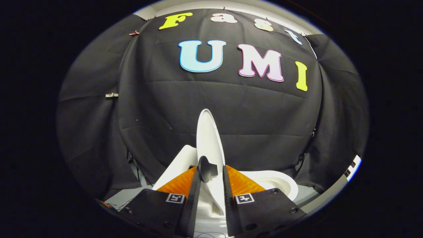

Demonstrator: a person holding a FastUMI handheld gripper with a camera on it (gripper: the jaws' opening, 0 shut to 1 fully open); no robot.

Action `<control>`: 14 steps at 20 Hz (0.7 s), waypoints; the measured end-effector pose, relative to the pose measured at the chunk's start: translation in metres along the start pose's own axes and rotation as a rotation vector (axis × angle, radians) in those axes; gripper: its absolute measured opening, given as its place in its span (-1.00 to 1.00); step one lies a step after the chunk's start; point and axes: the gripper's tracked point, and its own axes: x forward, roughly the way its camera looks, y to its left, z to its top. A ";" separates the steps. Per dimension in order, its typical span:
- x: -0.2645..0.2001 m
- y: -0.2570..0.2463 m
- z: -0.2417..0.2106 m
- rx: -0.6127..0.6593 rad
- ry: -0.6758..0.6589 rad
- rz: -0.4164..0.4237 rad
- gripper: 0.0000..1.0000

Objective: Open the toilet lid.

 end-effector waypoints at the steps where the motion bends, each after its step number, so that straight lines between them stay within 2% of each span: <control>1: 0.000 0.001 0.000 -0.009 0.000 0.002 -0.18; 4: 0.000 -0.001 -0.003 -0.011 0.008 0.021 0.28; 8: -0.001 -0.006 0.000 -0.023 -0.005 0.018 1.00; 14: -0.017 0.001 -0.001 -0.010 -0.008 0.071 0.98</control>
